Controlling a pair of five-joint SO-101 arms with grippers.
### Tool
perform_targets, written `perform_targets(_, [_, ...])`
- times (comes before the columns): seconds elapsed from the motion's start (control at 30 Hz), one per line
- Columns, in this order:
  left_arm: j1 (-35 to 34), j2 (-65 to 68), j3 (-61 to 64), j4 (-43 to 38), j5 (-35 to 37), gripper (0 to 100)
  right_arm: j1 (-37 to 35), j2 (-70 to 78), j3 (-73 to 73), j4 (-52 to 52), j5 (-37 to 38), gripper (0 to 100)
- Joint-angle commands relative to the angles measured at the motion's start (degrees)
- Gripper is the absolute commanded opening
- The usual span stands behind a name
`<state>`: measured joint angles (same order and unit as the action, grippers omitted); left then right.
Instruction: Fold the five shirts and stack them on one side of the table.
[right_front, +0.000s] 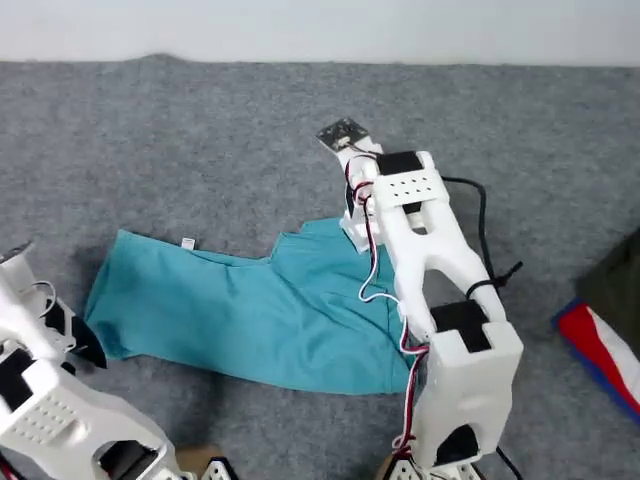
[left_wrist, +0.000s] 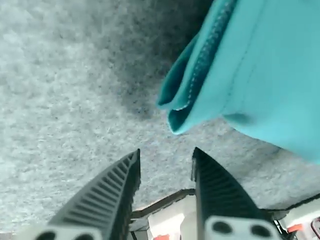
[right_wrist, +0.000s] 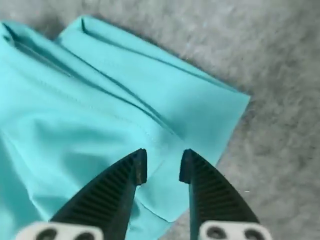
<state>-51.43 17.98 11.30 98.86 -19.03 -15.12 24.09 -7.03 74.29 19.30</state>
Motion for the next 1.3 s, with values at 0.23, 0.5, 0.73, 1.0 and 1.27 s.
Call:
perform_targets(0.23, [-0.26, -2.64, -0.13, 1.85, 0.70, 17, 0.57, 5.41, -2.90, -1.54, -0.44, 14.4])
perform_targets(0.5, [-0.26, -2.64, -0.13, 1.85, 0.70, 17, 0.57, 7.60, -2.90, -3.82, -0.26, 14.3])
perform_targets(0.73, [-0.09, -2.55, -0.13, 1.76, 0.70, 17, 0.75, 7.25, -2.90, -3.82, -0.18, 14.2])
perform_targets(1.0, [-0.18, -2.55, -0.04, 1.76, 0.70, 17, 1.01, 7.16, -2.90, -3.74, 4.40, 1.6])
perform_targets(1.27, [-0.09, -2.55, 3.91, 1.76, 0.26, 17, 1.10, 6.37, -2.90, -3.30, 4.48, 0.9])
